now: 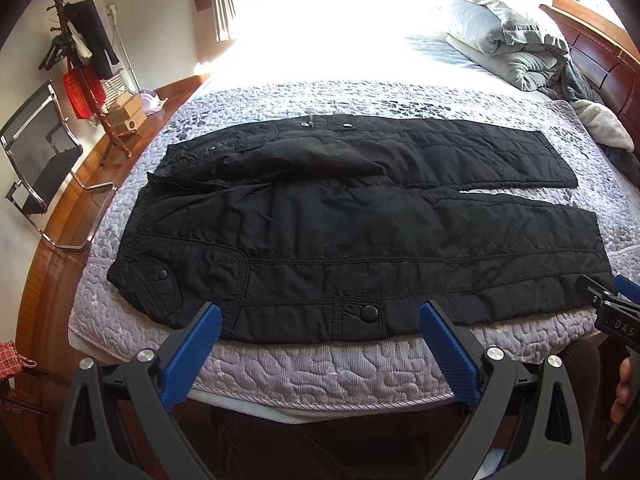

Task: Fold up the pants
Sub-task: 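Move both grippers toward the waistband of the black pants, then grasp the waistband corners with both grippers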

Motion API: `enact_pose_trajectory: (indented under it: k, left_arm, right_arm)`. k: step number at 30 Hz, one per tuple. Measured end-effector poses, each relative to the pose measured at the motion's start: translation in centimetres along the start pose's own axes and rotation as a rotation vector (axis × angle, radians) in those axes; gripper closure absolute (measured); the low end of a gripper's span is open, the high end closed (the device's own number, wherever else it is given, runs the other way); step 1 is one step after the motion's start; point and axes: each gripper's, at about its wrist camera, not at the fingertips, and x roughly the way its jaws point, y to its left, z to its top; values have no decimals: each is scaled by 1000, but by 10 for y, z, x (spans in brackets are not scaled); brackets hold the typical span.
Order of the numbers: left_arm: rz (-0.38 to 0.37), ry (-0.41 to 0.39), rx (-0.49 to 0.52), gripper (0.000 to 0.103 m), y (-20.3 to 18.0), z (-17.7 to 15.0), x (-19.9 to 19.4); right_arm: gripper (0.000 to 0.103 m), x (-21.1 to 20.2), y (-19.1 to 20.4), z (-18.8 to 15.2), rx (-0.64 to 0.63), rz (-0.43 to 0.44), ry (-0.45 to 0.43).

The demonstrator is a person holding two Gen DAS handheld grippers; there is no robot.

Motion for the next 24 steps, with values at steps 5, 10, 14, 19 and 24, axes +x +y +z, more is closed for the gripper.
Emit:
enact_pose_trajectory:
  k: [5,10,14,19,24]
  left_arm:
    - [-1,7,2,4,0,3,5]
    - [-29,28,8,3,1,12,14]
    - [-122,56,28,3,10,47,30]
    - [-241,110,47,3,23,130,76]
    - [-302,216,0,3,28,213,155]
  right_arm:
    - [2,3,1,2,-3,2,4]
    - [2,10,-3,19,-30,81,4]
    - [2,20,-18,64,-89,254,-21]
    - [2,56,-28,149,-229,415,-27]
    - [2,127,-34,238,-273,547,34]
